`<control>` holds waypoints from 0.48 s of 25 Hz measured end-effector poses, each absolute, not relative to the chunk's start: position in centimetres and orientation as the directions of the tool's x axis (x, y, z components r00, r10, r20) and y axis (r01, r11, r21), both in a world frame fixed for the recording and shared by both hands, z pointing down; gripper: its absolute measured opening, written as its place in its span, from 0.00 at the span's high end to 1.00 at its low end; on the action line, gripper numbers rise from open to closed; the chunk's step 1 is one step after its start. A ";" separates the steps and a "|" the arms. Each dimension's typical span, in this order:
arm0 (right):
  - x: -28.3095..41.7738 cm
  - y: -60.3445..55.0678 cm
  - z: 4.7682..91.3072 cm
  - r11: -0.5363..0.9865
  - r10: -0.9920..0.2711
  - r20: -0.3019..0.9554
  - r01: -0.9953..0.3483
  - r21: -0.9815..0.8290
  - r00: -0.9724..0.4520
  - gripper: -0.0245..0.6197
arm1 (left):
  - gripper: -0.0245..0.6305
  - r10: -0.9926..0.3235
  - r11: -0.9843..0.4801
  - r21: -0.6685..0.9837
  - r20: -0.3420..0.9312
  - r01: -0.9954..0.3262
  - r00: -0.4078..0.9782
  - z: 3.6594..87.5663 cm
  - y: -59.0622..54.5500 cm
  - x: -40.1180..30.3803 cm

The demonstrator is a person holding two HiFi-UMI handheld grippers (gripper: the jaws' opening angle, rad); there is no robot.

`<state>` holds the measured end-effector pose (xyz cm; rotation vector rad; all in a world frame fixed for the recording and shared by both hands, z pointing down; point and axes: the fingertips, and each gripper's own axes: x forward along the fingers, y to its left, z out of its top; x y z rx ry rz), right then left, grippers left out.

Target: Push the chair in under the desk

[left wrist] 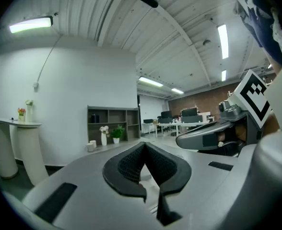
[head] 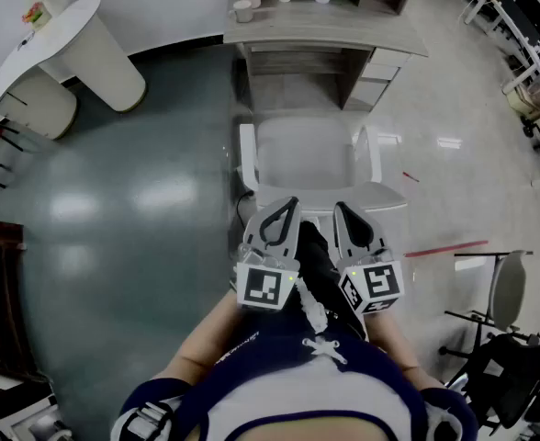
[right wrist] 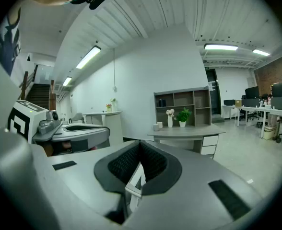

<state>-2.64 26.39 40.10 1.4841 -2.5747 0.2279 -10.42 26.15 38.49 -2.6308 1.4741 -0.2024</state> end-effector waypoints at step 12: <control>-2.1 27.2 42.4 0.544 -0.819 0.281 -0.832 0.103 -0.501 0.95 | 0.95 -0.810 -0.583 -0.220 0.229 -0.782 0.539 42.1 26.9 -8.6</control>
